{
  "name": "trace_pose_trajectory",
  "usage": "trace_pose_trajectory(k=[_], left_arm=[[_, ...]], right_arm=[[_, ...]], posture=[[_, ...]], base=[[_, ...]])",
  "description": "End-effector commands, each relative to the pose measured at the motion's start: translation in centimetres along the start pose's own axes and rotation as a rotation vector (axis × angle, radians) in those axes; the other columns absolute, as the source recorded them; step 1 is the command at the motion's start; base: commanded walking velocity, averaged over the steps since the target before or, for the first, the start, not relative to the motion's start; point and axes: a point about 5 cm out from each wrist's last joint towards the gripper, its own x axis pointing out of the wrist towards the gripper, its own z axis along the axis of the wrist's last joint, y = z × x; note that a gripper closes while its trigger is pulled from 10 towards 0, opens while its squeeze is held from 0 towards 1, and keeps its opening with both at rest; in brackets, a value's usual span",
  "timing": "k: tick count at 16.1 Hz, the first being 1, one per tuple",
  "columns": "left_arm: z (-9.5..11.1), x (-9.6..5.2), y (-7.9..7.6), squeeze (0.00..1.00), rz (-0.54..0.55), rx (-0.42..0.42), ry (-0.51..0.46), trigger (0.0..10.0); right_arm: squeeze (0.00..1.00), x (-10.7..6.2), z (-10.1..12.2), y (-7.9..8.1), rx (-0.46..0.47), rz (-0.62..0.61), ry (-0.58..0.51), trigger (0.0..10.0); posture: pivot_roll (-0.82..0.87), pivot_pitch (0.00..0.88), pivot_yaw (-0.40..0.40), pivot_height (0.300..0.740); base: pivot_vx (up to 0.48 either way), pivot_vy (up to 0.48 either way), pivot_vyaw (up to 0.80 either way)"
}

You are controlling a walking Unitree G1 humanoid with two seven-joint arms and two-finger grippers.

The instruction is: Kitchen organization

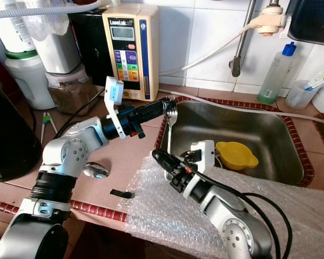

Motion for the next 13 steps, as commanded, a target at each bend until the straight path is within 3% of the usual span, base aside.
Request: trace_pose_trajectory(k=[1,9,13], left_arm=[[-0.8,0.3,-0.3,1.00,-0.013,-0.022,0.052,10.0],[-1.6,-0.3,0.3,1.00,-0.004,-0.020,0.090,10.0],[-1.6,-1.0,2.8,1.00,0.212,0.038,0.032,10.0]], right_arm=[[0.00,0.5,0.5,0.5,-0.039,0.023,-0.016,0.0],[0.00,0.6,1.3,-0.1,-0.112,-0.058,-0.065,0.0],[0.00,0.0,2.6,-0.1,-0.160,-0.100,-0.112,0.0]], posture=[[0.02,0.014,0.048,0.740],[0.02,0.015,0.053,0.740],[0.01,0.017,0.056,0.740]], base=[[0.000,0.000,0.00],[0.000,0.000,0.00],[0.000,0.000,0.00]])
